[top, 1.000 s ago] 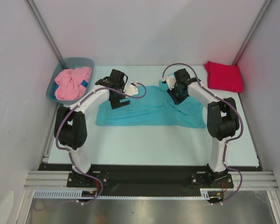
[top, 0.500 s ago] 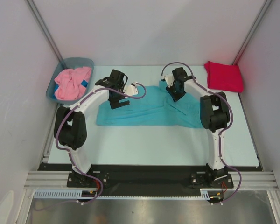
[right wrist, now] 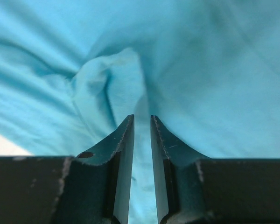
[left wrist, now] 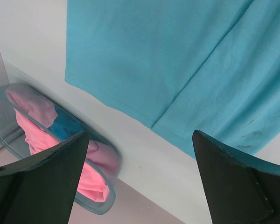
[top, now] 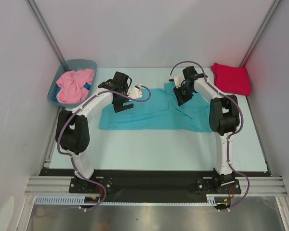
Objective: Fold and stack the t-shirts
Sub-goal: Fold the tshirt
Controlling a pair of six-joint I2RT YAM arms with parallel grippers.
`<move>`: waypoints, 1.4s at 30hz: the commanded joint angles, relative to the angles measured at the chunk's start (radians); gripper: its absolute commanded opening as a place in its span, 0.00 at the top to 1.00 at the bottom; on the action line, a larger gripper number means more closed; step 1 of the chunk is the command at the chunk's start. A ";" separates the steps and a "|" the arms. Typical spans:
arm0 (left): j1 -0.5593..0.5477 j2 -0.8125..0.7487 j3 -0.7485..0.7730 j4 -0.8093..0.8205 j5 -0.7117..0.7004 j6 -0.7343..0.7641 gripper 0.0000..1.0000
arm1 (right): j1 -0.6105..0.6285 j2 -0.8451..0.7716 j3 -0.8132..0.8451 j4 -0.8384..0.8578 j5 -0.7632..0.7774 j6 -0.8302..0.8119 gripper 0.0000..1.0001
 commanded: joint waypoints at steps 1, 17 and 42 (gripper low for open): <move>-0.010 -0.011 0.039 0.019 0.007 0.012 0.00 | 0.004 -0.022 0.029 -0.079 -0.085 0.009 0.74; -0.008 -0.038 0.000 0.025 0.010 0.006 0.00 | -0.047 -0.045 -0.005 -0.028 -0.064 0.048 0.66; -0.008 -0.035 0.007 0.027 0.005 0.012 0.00 | -0.087 -0.013 -0.049 -0.048 -0.240 0.031 0.53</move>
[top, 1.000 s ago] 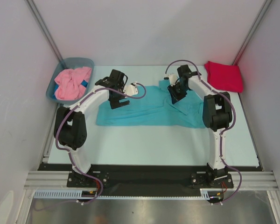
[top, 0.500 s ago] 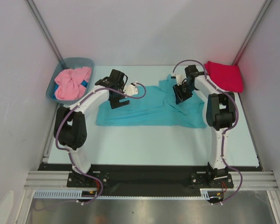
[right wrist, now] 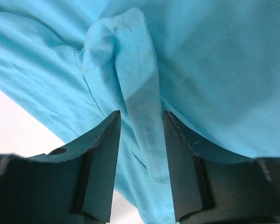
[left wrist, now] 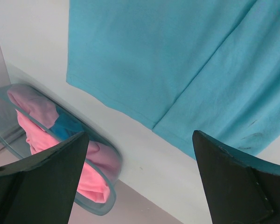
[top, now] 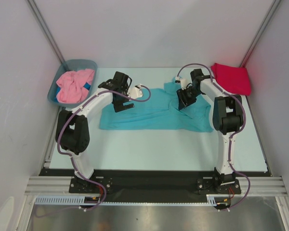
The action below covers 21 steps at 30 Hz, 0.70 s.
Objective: Fold and stack the t-shirts
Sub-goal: Fold the tshirt
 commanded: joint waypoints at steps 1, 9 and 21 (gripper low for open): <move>-0.008 -0.034 0.008 0.019 0.001 0.013 0.00 | -0.006 -0.010 0.007 -0.004 -0.040 -0.001 0.54; -0.008 -0.034 0.008 0.021 0.003 0.013 0.00 | -0.006 0.001 0.010 -0.009 -0.046 -0.004 0.59; -0.008 -0.032 0.014 0.021 0.004 0.009 0.00 | -0.024 0.025 0.039 -0.009 -0.025 0.004 0.58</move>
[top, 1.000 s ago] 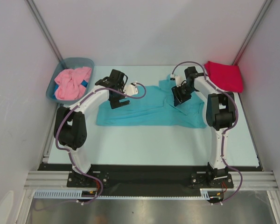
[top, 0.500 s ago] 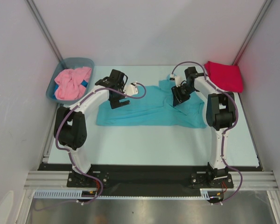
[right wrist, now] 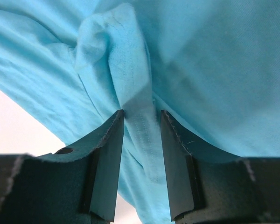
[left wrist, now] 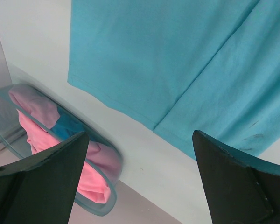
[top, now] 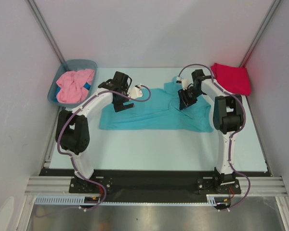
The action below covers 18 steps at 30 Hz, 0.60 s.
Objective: Fold and stack the t-shirts
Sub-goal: Fold the tshirt
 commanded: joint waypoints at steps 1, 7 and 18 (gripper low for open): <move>-0.008 -0.032 0.015 0.015 0.001 0.009 0.00 | -0.010 0.017 0.036 -0.006 -0.007 0.004 0.58; -0.008 -0.026 0.021 0.015 0.001 0.009 0.00 | -0.012 0.024 0.036 -0.012 -0.015 -0.001 0.80; -0.011 -0.009 0.044 0.011 0.003 0.011 0.00 | -0.010 -0.009 0.049 -0.027 -0.012 0.007 1.00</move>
